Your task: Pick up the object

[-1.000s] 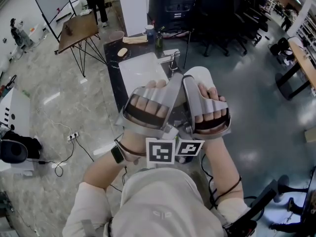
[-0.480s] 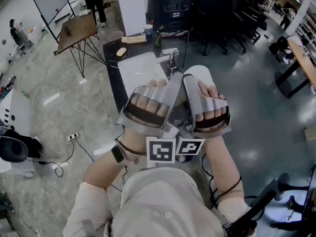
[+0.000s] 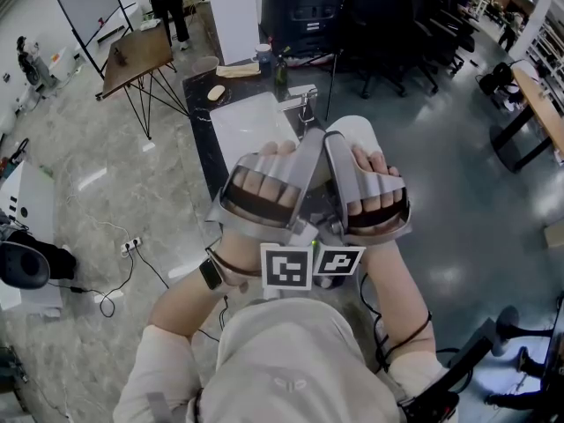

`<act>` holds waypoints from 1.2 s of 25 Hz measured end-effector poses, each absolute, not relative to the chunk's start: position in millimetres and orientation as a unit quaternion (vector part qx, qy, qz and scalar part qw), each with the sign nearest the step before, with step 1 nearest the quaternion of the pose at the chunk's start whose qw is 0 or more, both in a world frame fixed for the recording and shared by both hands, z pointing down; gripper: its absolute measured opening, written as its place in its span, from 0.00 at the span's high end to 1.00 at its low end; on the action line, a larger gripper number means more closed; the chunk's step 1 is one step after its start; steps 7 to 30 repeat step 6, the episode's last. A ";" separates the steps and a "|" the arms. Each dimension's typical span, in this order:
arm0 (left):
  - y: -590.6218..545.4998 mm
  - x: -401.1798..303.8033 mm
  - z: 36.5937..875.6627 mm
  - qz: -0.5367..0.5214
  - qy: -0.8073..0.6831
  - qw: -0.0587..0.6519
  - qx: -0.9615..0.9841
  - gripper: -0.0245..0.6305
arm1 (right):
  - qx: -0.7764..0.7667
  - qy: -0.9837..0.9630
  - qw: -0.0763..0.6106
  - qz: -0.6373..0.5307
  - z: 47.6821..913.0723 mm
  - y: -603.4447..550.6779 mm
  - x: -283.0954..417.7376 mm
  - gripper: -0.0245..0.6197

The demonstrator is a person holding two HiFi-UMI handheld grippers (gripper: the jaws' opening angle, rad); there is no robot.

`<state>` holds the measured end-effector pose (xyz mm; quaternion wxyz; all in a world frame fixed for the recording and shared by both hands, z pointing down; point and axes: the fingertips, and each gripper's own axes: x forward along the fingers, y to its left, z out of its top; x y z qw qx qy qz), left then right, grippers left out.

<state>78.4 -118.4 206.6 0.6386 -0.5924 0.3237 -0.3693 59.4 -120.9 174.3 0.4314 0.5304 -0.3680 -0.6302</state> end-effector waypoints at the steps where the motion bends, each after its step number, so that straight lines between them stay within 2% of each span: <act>1: -120.0 78.0 206.0 -0.369 0.324 0.639 -0.593 0.07 | 0.531 -0.368 0.431 -0.630 173.8 -122.2 59.0 0.18; 30: -123.1 80.0 208.9 -0.369 0.322 0.635 -0.597 0.07 | 0.530 -0.370 0.434 -0.628 177.1 -124.6 61.5 0.18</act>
